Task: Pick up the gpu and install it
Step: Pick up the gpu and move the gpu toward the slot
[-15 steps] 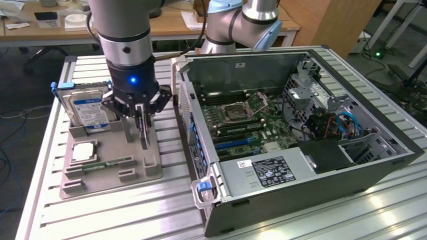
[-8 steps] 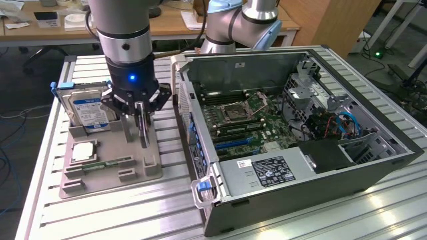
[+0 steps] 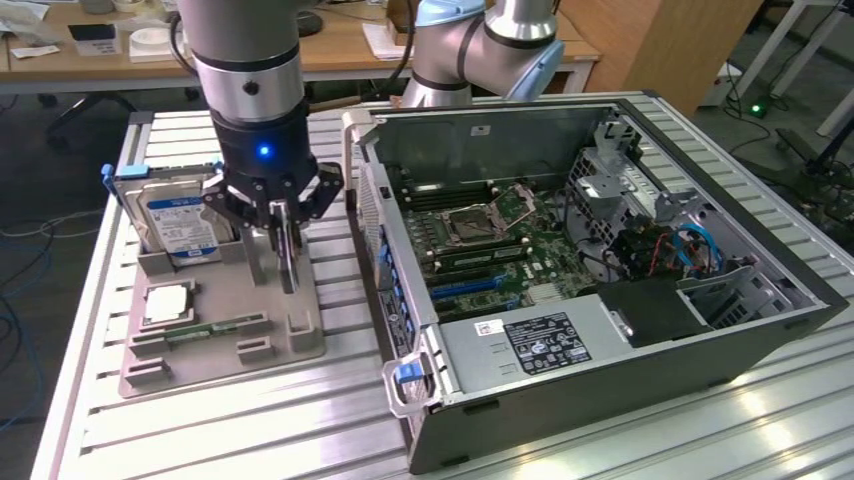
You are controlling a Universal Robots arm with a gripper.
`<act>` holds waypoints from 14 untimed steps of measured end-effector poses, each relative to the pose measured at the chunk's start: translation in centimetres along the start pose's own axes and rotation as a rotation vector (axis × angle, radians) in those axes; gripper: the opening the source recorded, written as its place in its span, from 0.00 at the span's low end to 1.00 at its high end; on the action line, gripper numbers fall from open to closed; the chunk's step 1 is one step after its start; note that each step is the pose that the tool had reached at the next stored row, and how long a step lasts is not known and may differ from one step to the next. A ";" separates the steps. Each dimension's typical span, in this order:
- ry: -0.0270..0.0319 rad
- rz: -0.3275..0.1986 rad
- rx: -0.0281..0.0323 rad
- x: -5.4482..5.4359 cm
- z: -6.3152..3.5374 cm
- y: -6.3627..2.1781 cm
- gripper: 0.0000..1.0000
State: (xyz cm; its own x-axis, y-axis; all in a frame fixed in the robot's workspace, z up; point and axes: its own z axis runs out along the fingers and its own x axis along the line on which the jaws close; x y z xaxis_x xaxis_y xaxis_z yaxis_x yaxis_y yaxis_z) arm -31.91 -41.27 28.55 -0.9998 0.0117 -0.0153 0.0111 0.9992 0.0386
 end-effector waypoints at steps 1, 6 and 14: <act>-0.0001 0.000 0.0000 0.0 -0.04 0.00 0.28; 0.0001 0.000 0.0001 0.0 -0.29 0.01 0.28; -0.0001 0.000 -0.0001 0.0 -0.66 0.03 0.28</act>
State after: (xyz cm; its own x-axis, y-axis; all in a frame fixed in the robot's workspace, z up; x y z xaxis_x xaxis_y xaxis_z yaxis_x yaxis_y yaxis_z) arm -31.91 -41.27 29.20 -0.9998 0.0117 -0.0154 0.0111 0.9992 0.0387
